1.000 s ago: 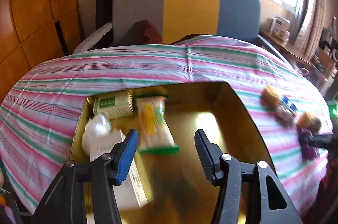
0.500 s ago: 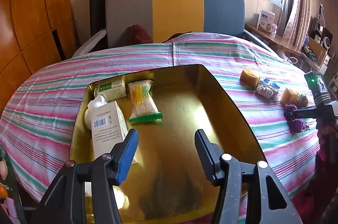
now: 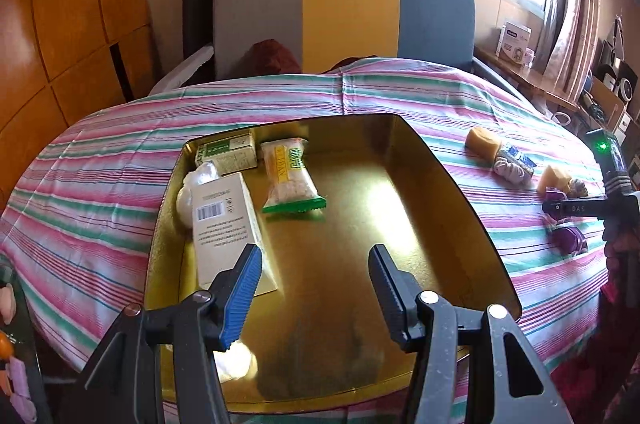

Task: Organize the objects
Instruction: 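Carry the purple snack pack into the gold tray and open the right tool, then grasp the second purple snack pack with the left tool while the right tool returns to the table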

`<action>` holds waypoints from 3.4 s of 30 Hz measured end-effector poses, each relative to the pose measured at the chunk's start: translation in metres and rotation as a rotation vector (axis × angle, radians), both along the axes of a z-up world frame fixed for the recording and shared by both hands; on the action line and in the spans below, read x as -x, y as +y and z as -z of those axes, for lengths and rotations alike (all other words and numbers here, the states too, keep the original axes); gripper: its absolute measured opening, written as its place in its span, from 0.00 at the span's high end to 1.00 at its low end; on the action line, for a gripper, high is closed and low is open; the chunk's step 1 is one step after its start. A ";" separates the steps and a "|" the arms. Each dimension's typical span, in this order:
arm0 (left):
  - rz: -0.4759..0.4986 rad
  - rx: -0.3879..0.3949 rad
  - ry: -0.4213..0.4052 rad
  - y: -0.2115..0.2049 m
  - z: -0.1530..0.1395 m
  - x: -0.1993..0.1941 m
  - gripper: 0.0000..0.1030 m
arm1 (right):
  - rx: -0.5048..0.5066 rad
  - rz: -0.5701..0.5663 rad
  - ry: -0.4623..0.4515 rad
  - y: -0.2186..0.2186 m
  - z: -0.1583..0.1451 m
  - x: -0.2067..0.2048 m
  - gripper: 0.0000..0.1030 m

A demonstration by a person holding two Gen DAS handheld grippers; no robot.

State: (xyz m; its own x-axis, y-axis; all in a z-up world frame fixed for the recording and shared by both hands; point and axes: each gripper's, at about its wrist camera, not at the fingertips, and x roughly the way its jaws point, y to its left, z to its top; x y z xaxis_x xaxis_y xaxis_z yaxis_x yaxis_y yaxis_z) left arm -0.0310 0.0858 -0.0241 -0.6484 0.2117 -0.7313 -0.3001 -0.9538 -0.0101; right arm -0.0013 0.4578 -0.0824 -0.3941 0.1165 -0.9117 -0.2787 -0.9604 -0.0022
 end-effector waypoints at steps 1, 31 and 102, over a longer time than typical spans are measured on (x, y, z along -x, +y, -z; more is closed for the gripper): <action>-0.005 0.000 0.002 -0.002 -0.001 -0.001 0.46 | 0.004 -0.005 0.007 -0.001 -0.002 0.000 0.67; -0.296 -0.042 -0.051 -0.137 0.008 0.001 0.46 | 0.182 -0.559 0.100 -0.329 -0.041 0.088 0.66; 0.580 -0.076 -0.235 0.219 0.010 -0.044 0.46 | 0.378 0.594 0.602 0.116 -0.085 -0.111 0.14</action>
State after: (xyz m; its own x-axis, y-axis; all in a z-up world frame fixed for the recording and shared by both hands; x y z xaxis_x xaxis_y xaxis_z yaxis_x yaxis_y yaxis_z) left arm 0.0131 0.3047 -0.0341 -0.2359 0.5378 -0.8094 -0.7500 -0.6304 -0.2002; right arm 0.1092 0.5736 0.0030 -0.7842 0.1874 -0.5915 -0.5783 -0.5665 0.5871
